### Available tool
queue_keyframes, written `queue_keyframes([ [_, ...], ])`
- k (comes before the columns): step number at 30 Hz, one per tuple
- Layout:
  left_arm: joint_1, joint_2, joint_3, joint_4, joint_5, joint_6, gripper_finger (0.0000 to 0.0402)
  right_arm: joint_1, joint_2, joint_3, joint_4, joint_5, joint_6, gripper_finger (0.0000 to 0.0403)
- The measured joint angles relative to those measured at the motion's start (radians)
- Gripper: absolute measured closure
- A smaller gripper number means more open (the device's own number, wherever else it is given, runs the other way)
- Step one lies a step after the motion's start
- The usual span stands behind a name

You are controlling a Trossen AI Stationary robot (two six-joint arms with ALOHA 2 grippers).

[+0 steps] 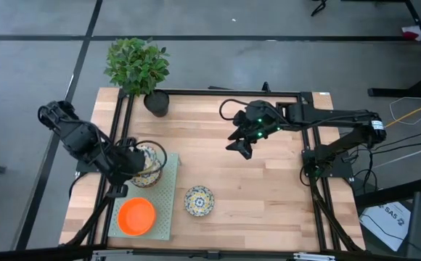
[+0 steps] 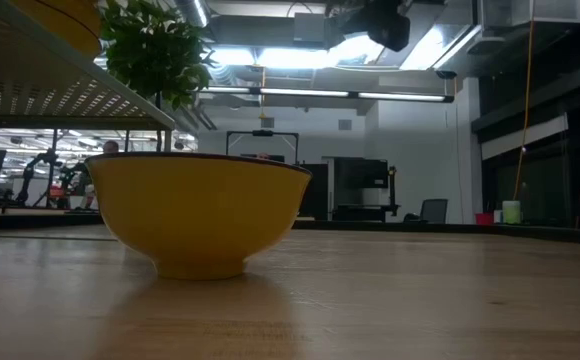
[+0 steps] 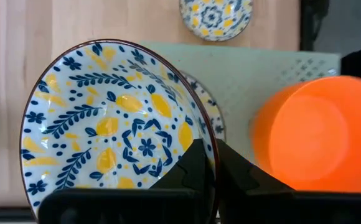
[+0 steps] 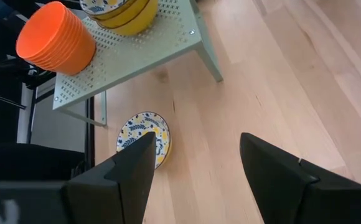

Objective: Pick & Place Mini bowls
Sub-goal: Stack the patterned bowl on top of the patterned bowl on the shelf

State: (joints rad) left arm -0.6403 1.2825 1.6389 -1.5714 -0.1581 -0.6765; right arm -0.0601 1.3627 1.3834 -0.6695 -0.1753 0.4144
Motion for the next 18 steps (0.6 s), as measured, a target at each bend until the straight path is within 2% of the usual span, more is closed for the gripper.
queue_keyframes([
  [10,-0.008,0.030,-0.077,0.012,-0.049,-0.009,0.0391,0.000,0.028,0.000,0.034,0.000,0.004,0.0171],
  [18,-0.009,0.063,-0.113,0.063,-0.050,0.049,0.0391,0.000,0.039,0.000,0.045,-0.001,0.026,0.0171],
])
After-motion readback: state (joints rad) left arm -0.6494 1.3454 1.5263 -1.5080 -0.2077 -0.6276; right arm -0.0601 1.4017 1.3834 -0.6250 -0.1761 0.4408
